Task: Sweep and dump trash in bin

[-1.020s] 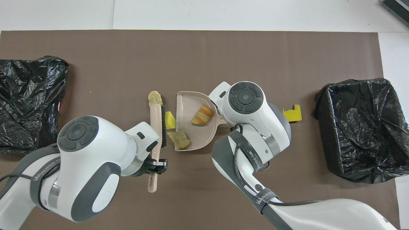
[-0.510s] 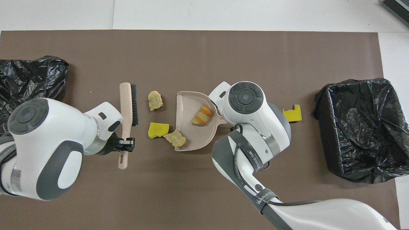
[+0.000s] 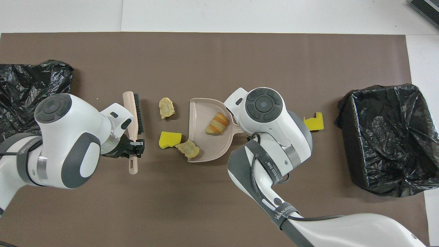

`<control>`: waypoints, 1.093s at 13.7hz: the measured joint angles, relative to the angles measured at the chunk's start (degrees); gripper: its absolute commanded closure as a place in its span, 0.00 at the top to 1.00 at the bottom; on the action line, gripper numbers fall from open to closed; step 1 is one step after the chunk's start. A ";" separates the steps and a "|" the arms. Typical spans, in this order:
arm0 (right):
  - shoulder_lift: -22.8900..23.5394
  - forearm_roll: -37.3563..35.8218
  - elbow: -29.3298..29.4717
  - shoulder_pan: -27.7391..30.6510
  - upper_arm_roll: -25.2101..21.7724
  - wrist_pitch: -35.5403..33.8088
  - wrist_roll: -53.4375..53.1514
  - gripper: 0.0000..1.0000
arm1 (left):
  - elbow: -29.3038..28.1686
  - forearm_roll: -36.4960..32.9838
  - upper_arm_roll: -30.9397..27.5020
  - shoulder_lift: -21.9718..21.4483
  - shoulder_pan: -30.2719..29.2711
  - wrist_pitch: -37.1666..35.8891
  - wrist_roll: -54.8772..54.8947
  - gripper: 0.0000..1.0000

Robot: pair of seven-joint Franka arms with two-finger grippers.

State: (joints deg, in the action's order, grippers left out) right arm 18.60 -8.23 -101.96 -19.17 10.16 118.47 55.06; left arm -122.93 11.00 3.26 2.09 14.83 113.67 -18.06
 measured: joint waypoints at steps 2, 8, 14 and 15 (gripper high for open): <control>0.00 0.00 -0.01 0.00 0.00 0.00 0.00 0.00 | -1.83 1.46 0.27 0.40 3.17 3.87 -3.59 0.00; 0.00 0.00 -0.08 -0.02 0.01 0.00 0.00 0.00 | -3.21 6.31 0.59 0.95 13.73 9.82 -8.96 0.00; 0.00 0.01 -0.10 -0.02 0.01 0.00 -0.08 0.00 | -1.91 6.88 1.14 0.89 16.28 9.24 -10.26 0.00; 0.00 0.02 -0.10 -0.02 0.01 0.00 -0.13 0.00 | -1.33 6.94 1.19 0.70 16.28 7.86 -10.26 0.00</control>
State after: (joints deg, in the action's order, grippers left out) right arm 18.60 -8.21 -102.06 -19.19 10.17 118.47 54.93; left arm -124.27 17.94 4.44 2.79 31.12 121.53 -28.32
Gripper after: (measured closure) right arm 0.683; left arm 0.740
